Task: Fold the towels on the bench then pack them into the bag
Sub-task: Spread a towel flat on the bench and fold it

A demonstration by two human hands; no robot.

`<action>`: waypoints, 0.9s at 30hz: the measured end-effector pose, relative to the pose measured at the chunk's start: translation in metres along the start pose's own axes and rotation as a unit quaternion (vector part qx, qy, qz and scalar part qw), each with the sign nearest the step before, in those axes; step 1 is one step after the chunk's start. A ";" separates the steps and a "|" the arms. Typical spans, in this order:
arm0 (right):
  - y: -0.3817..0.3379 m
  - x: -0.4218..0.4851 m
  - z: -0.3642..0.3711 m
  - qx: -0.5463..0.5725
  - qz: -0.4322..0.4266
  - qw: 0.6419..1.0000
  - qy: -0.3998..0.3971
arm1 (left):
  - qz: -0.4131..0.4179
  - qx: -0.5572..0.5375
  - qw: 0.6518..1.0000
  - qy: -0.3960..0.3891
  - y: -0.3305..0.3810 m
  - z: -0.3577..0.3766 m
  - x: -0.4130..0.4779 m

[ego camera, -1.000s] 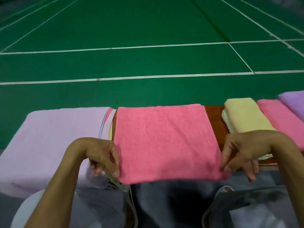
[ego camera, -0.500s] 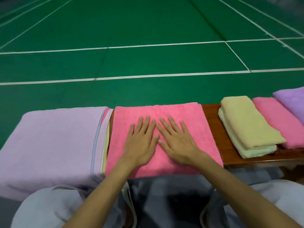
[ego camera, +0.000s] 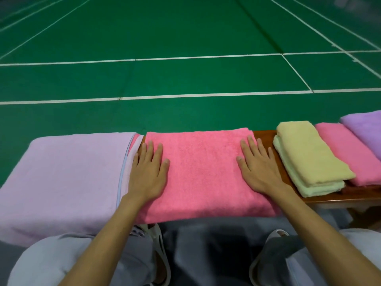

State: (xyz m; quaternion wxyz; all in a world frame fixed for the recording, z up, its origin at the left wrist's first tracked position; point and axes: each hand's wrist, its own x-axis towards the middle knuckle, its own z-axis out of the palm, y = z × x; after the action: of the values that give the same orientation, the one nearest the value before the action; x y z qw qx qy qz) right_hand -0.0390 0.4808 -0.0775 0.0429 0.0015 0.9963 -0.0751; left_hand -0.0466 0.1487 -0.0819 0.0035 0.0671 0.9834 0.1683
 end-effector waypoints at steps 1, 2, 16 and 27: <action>-0.001 0.000 -0.003 0.020 0.008 1.000 0.017 | -0.007 -0.035 0.999 0.020 0.001 -0.002 0.000; -0.001 0.000 -0.005 0.039 0.018 0.998 0.047 | -0.017 -0.070 0.996 0.051 0.002 -0.005 0.000; 0.001 0.007 -0.036 0.165 0.128 0.976 0.066 | -0.173 -0.042 0.984 -0.007 0.002 -0.039 0.017; 0.023 -0.006 -0.076 0.700 0.031 0.709 -0.081 | -0.089 -0.510 0.851 -0.091 -0.012 -0.097 0.001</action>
State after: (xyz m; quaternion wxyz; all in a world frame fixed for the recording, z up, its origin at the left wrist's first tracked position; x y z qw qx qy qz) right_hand -0.0397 0.5149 -0.0060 0.1124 0.0564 0.6501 -0.7493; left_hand -0.0524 0.1056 0.0056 0.1418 -0.0171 0.7563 0.6385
